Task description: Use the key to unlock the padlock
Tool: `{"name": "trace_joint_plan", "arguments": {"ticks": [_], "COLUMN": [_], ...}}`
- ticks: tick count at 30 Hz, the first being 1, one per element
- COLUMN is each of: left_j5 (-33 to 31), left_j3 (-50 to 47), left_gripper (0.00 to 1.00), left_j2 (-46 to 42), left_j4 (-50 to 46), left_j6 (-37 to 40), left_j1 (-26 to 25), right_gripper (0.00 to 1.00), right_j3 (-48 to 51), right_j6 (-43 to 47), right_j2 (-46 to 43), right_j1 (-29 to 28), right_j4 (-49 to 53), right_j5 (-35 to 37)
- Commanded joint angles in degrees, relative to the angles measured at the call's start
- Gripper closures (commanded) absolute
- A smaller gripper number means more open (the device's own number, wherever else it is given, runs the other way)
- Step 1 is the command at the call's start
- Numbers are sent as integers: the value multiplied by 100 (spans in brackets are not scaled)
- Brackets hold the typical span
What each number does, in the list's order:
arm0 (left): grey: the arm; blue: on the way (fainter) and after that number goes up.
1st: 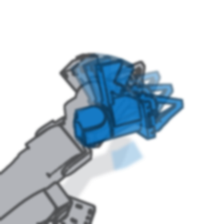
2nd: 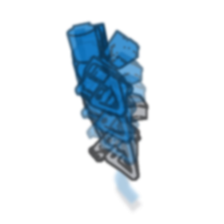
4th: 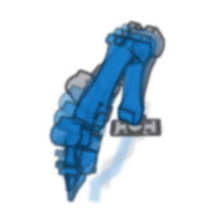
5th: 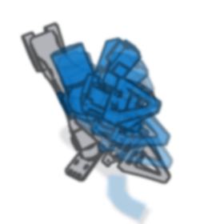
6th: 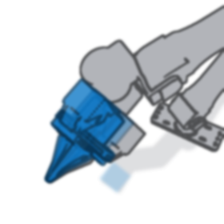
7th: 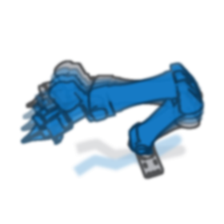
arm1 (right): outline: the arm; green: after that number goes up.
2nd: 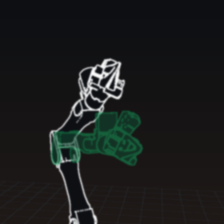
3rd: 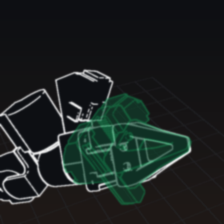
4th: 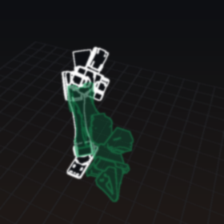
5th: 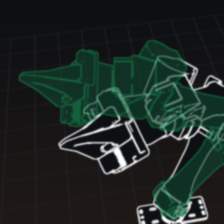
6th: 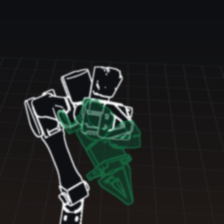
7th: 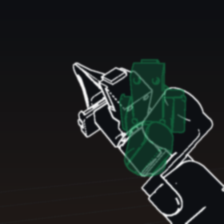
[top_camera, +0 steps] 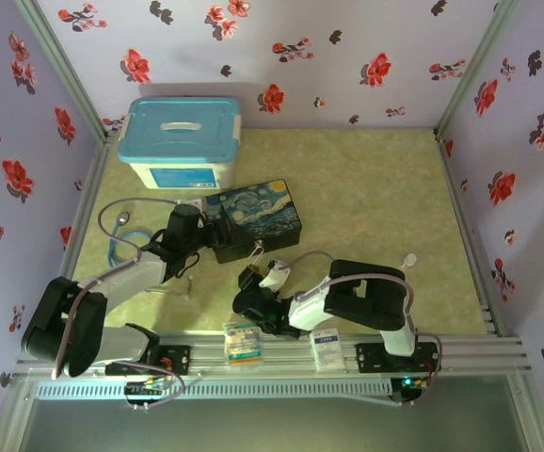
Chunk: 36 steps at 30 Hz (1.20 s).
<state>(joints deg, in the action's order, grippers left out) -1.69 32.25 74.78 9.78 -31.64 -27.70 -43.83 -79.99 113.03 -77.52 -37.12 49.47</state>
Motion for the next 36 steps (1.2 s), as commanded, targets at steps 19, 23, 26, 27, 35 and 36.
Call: {"name": "trace_joint_plan", "arguments": {"ticks": [19,23,26,27,35,36], "left_j5": [-104,-134,-156,-167,-174,-166], "left_j3": [-593,-588,-553,-543,-465,-430], "left_gripper": [61,61,61,62,62,61], "left_j2": [499,440,432,443,229,194], "left_j4": [-264,-313,-363,-371,-528,-542], "left_j6": [650,648,667,677,647,641], "left_j1": [5,1,5,5,8,6], "right_gripper": [82,82,82,82,83,82], "right_j3": [996,1176,1254,1227,1068,1046], "right_j6": [-426,-566,-655,-636,-953,-984], "right_j2": [550,376,498,546,299,175], "right_j1": [1039,1144,1273,1277,1344,1329], "right_j4": [-2386,-2115,-2368,-2369,-1078,-637], "right_j5": [-541,-355,-498,-505,-469,-444]}}
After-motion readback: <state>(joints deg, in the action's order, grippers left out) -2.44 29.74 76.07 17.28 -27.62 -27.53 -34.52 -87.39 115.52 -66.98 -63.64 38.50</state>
